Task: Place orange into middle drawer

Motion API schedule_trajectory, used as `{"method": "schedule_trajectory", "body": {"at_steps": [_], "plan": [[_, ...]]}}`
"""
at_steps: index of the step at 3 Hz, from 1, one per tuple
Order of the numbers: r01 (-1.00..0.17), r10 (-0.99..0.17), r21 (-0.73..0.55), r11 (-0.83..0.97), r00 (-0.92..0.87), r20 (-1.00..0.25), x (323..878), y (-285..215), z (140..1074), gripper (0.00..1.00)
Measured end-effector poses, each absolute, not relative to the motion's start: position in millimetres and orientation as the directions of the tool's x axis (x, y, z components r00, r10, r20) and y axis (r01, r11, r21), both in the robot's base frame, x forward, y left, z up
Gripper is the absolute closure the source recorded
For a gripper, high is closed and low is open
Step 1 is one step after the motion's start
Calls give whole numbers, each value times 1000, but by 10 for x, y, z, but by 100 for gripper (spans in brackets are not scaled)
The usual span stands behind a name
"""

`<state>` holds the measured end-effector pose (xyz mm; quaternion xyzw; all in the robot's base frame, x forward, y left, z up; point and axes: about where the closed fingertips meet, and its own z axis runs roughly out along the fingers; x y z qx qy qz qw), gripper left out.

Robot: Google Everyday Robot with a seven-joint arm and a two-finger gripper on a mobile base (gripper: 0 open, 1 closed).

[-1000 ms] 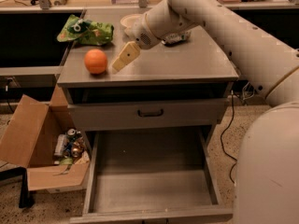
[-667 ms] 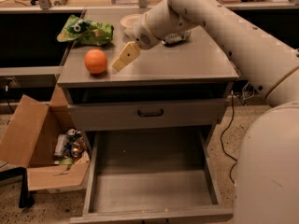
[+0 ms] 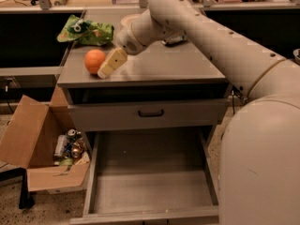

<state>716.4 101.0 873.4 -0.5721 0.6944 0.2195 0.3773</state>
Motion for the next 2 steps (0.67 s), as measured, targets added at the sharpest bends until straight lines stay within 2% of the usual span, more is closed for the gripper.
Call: {"method": "schedule_trajectory", "body": {"at_steps": [2], "plan": [[-960, -621, -141, 243, -43, -782, 7268, 1249, 8640, 0]]}}
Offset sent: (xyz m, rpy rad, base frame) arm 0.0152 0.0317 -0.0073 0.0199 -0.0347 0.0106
